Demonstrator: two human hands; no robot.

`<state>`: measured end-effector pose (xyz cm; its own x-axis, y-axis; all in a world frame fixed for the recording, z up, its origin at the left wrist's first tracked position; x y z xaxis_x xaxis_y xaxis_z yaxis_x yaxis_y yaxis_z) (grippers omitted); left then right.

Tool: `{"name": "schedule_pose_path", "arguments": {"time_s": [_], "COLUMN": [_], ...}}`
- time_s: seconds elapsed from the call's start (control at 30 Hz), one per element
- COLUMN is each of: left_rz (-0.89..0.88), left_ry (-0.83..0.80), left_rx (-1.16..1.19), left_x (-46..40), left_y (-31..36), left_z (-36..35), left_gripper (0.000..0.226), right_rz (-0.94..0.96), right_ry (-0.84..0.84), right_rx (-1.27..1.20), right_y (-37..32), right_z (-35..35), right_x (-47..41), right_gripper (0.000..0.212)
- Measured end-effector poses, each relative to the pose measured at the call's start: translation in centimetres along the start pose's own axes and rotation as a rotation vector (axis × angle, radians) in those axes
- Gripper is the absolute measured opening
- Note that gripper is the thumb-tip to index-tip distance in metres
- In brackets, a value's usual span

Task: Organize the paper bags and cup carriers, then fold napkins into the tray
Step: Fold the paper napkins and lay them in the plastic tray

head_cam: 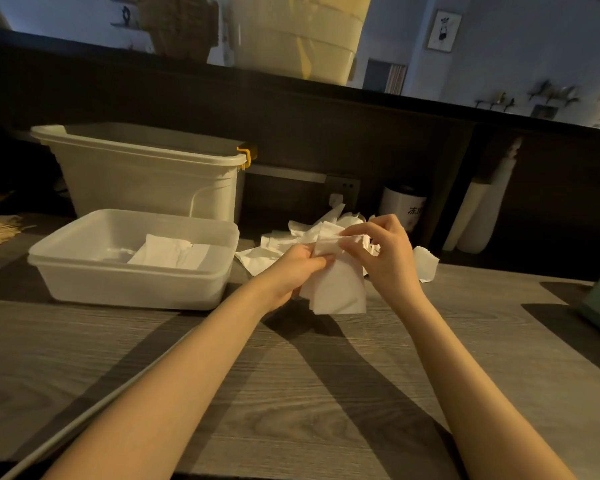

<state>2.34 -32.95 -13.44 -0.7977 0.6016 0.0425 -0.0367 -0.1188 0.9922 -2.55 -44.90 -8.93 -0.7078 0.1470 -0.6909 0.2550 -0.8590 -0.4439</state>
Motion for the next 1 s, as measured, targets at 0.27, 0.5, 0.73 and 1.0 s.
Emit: {"name": "schedule_pose_path", "arguments": {"time_s": [0.27,0.5,0.73,1.0], "left_rz": [0.027,0.019,0.010,0.034], "left_ry": [-0.008,-0.071,-0.102,-0.076], "left_rx": [0.020,0.136,0.018,-0.031], "left_x": [-0.1,0.0,0.0,0.0], "left_y": [-0.1,-0.2,-0.1,-0.3], "left_z": [-0.1,-0.4,-0.9,-1.1], "left_gripper": [0.028,0.024,0.026,0.028], "right_rz": [0.029,-0.109,-0.081,-0.126], "right_ry": [-0.018,-0.010,0.006,-0.002], "right_rx": [0.062,-0.109,-0.068,-0.226], "right_y": [0.1,0.6,0.6,0.7], "right_z": [-0.1,0.0,-0.1,-0.3], "right_x": [0.0,0.1,0.0,0.3], "right_gripper": [0.018,0.021,0.028,0.016]}}
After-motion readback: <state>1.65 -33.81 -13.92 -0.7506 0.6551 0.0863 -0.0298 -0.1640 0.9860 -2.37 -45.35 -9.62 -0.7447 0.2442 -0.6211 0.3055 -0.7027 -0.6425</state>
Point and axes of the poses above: each hand's wrist, its own x-axis away from the middle knuckle, its own z-axis out of the back of the hand, y = z × x, the point moved 6 cm from there along -x, towards the middle knuckle, and after that the axes turned 5 degrees about z, right-handed, at the moved point
